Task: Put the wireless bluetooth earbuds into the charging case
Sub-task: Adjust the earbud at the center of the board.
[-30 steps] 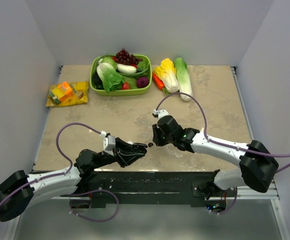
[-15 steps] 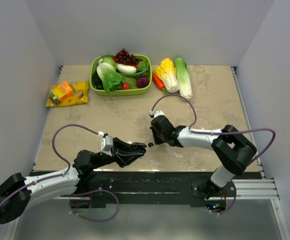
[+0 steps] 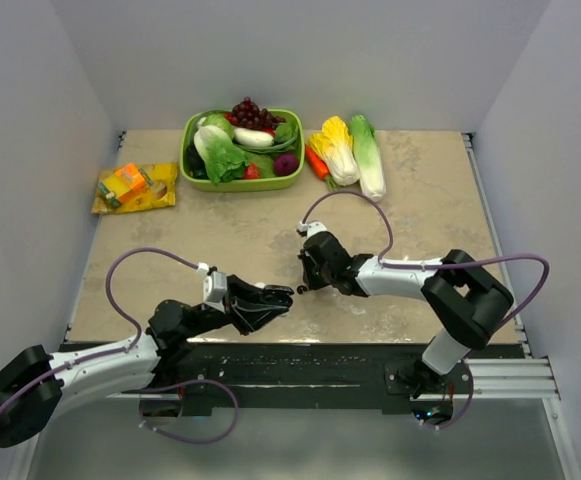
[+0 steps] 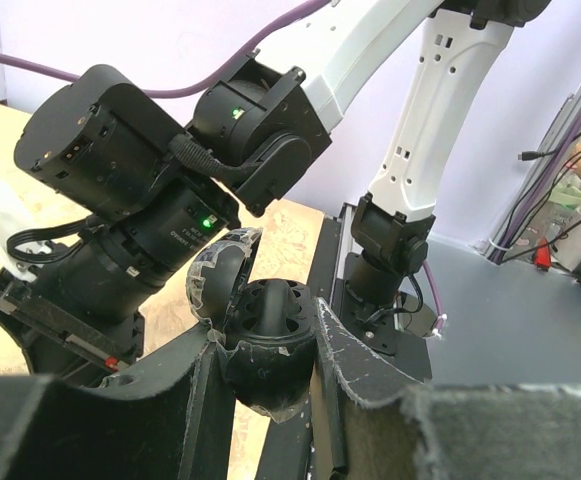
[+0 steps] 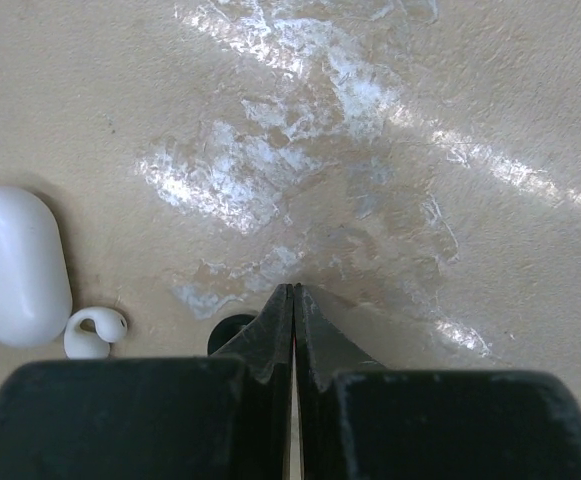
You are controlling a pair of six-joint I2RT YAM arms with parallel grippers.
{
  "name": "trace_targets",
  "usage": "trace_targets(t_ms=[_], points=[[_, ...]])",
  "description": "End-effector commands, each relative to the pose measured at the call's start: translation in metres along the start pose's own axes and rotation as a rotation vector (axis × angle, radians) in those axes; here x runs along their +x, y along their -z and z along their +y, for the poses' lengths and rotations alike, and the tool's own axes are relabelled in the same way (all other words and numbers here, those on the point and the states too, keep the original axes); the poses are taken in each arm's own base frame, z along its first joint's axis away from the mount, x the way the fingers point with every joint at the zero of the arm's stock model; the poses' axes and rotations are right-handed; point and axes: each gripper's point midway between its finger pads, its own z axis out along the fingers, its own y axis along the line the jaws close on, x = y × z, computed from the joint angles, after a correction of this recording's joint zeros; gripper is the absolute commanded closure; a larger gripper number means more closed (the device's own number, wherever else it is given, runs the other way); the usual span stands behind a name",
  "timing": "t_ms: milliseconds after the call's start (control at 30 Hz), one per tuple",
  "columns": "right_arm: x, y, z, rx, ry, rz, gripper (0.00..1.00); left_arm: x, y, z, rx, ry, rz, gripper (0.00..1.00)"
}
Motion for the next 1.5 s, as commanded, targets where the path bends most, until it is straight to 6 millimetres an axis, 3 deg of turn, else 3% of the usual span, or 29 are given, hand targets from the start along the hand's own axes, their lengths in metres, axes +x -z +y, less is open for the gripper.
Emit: trace_targets(t_ms=[0, 233, 500, 633, 767, 933, 1200, 1467], points=[[0.013, 0.007, 0.000, -0.026, -0.007, 0.030, 1.00, 0.026, 0.018, 0.004, -0.024, 0.022, 0.035, 1.00], [0.025, 0.016, -0.001, -0.042, -0.015, 0.042, 1.00, 0.026, 0.017, 0.004, -0.022, 0.025, 0.036, 1.00], [0.029, 0.023, 0.010, -0.099, 0.005, 0.046, 1.00, 0.026, 0.015, 0.003, -0.014, 0.032, 0.040, 1.00], [0.026, 0.022, -0.010, 0.029, -0.032, 0.032, 1.00, 0.027, 0.014, 0.002, -0.010, 0.035, 0.043, 1.00], [0.014, 0.022, -0.012, 0.060, -0.046, 0.000, 1.00, 0.027, 0.013, 0.003, -0.010, 0.035, 0.048, 1.00], [0.000, 0.015, 0.002, 0.010, -0.021, -0.017, 1.00, 0.026, 0.013, 0.002, -0.010, 0.033, 0.047, 1.00], [0.014, 0.005, 0.010, -0.055, -0.019, 0.005, 1.00, 0.027, 0.013, 0.003, -0.010, 0.029, 0.048, 1.00], [0.031, 0.010, 0.029, -0.098, 0.010, 0.044, 1.00, 0.028, 0.015, 0.003, -0.011, 0.030, 0.046, 1.00]])
